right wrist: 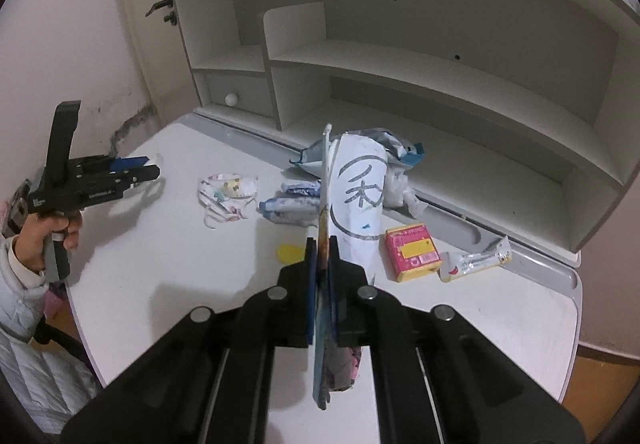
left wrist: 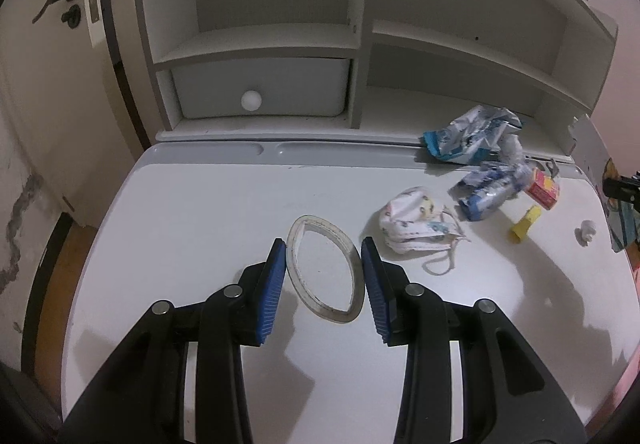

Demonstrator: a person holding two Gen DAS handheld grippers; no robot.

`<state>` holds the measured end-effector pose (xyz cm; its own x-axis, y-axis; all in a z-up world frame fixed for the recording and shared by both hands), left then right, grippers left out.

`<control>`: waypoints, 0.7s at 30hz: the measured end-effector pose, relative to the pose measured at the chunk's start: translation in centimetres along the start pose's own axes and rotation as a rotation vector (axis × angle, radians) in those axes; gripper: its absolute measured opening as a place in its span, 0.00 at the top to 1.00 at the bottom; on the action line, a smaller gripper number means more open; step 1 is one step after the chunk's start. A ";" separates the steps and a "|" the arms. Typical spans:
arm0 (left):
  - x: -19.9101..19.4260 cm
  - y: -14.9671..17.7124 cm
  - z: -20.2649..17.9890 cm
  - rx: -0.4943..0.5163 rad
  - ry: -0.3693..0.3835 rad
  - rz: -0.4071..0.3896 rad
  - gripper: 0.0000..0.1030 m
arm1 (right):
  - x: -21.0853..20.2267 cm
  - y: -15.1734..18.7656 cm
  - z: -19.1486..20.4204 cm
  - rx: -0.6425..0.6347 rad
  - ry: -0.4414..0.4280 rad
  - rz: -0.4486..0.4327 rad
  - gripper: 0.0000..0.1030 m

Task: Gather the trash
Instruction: 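Carry tape roll and printed wrapper over the bin and open both tools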

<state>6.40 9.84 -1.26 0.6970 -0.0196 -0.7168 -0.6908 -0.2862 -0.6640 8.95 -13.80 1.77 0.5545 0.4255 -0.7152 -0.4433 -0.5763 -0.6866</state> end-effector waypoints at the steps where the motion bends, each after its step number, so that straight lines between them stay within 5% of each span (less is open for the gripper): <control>1: -0.2 0.0 -0.2 0.005 0.000 -0.002 0.63 | -0.1 0.3 0.0 0.002 0.001 0.005 0.94; 11: -2.2 0.1 -4.0 0.067 0.025 -0.030 0.63 | -1.6 3.0 -0.8 0.046 0.026 -0.003 0.94; 17: -4.6 0.9 -11.1 0.163 0.118 -0.059 0.63 | -6.9 5.8 -2.9 0.105 0.098 -0.041 0.94; 21: -7.2 3.4 -19.7 0.278 0.250 -0.063 0.63 | -12.2 9.9 -4.8 0.171 0.184 -0.050 0.94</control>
<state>2.85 -9.90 5.89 0.7414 -0.2532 -0.6215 -0.6470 -0.0237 -0.7621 1.21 -28.00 4.32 0.6906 0.3070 -0.6549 -0.5164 -0.4246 -0.7437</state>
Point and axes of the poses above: each gripper's, at about its wrist camera, not at the fingertips, and x roughly the way its jaws point, z to its left, y to its underside, the point moved 9 cm from there along x, roughly the way its jaws point, and after that the axes turned 15 degrees about -x, right-handed, at the moved point
